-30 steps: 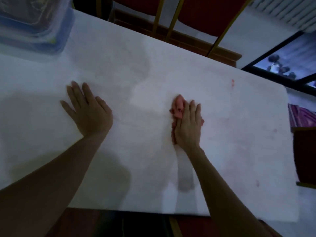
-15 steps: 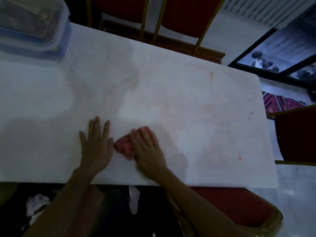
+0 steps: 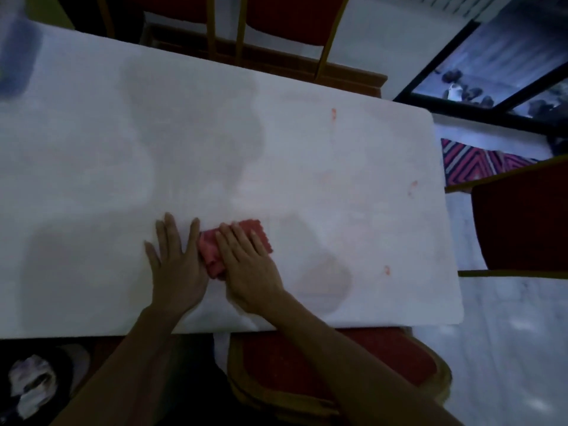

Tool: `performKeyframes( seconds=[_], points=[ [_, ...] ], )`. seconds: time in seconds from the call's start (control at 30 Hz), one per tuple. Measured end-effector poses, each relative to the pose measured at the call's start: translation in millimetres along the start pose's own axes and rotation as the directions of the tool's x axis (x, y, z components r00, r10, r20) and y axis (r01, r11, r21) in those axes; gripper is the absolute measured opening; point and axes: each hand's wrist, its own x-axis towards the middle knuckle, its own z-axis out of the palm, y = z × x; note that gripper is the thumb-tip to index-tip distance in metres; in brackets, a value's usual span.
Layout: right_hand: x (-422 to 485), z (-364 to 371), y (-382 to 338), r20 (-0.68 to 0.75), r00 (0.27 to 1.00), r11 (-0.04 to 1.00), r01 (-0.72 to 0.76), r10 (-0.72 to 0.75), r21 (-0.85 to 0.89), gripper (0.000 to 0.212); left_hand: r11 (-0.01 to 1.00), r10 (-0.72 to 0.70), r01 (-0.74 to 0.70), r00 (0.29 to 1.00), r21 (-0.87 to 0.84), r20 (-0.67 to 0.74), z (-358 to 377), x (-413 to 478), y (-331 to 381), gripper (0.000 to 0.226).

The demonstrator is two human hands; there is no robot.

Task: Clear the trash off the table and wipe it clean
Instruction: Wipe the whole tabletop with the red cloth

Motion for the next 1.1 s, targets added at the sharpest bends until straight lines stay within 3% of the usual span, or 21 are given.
performKeyframes(
  seconds=[0.13,0.23,0.3,0.37,0.5,0.57,0.63,0.73,0.83,0.87,0.9,0.97,1.03,1.1],
  points=[
    [-18.6,-21.2,92.1,-0.027,0.990,0.989,-0.140,0.139,-0.043,0.076,1.000,-0.011,0.010,0.999,-0.020,-0.033,19.9,0.3,64.4,0.073],
    [-47.0,-41.9,179.3,-0.077,0.919,0.920,-0.391,0.387,-0.040,0.075,0.999,0.041,-0.042,0.998,-0.026,-0.051,38.0,0.1,122.3,0.070],
    [-76.9,-50.2,220.4,-0.093,0.882,0.884,-0.466,0.462,-0.025,0.073,0.997,0.071,-0.073,0.996,-0.030,-0.049,51.1,-0.3,159.0,0.066],
    [-113.2,-47.2,228.1,-0.071,0.916,0.917,-0.397,0.394,-0.035,0.077,0.995,0.092,-0.093,0.994,-0.025,-0.054,62.6,-0.4,192.0,0.062],
    [-183.5,-27.4,215.5,0.024,0.992,0.989,-0.118,0.120,-0.086,0.080,0.996,0.084,-0.087,0.991,-0.025,-0.105,76.2,7.9,238.4,0.059],
    [-208.5,-26.0,239.8,-0.033,0.983,0.980,-0.181,0.179,-0.087,0.076,0.998,0.051,-0.055,0.988,-0.023,-0.148,79.3,13.7,249.2,0.057],
    [-225.1,-30.6,274.8,-0.107,0.918,0.920,-0.389,0.383,-0.045,0.068,1.000,0.014,-0.016,0.982,-0.006,-0.189,81.0,16.8,255.0,0.054],
    [-203.3,-45.9,318.2,-0.134,0.740,0.750,-0.659,0.659,0.051,0.069,0.999,-0.003,0.013,0.971,0.037,-0.238,81.6,17.0,261.4,0.054],
    [-141.2,-52.6,321.4,-0.207,0.528,0.566,-0.790,0.824,0.235,0.064,0.999,-0.013,0.023,0.966,0.034,-0.260,83.0,18.0,261.9,0.053],
    [-126.3,-49.7,314.3,-0.247,0.508,0.561,-0.785,0.825,0.261,0.061,0.999,-0.025,0.033,0.963,0.022,-0.267,83.4,18.4,263.3,0.053],
    [-116.5,-45.8,300.0,-0.273,0.537,0.599,-0.754,0.798,0.270,0.062,0.999,-0.037,0.039,0.962,0.003,-0.272,83.9,19.4,265.7,0.052],
    [-110.6,-34.7,254.7,-0.273,0.694,0.746,-0.624,0.666,0.233,0.069,0.999,-0.027,0.020,0.960,-0.030,-0.279,83.8,27.0,269.5,0.053],
    [-123.2,-24.5,213.5,-0.209,0.856,0.878,-0.437,0.472,0.196,0.064,0.999,0.026,-0.032,0.959,-0.017,-0.281,80.6,42.0,267.1,0.056],
    [-143.7,-19.6,214.4,-0.200,0.945,0.964,-0.244,0.260,0.103,0.062,0.998,0.057,-0.061,0.946,-0.001,-0.319,74.5,65.4,259.7,0.059]
  ],
)
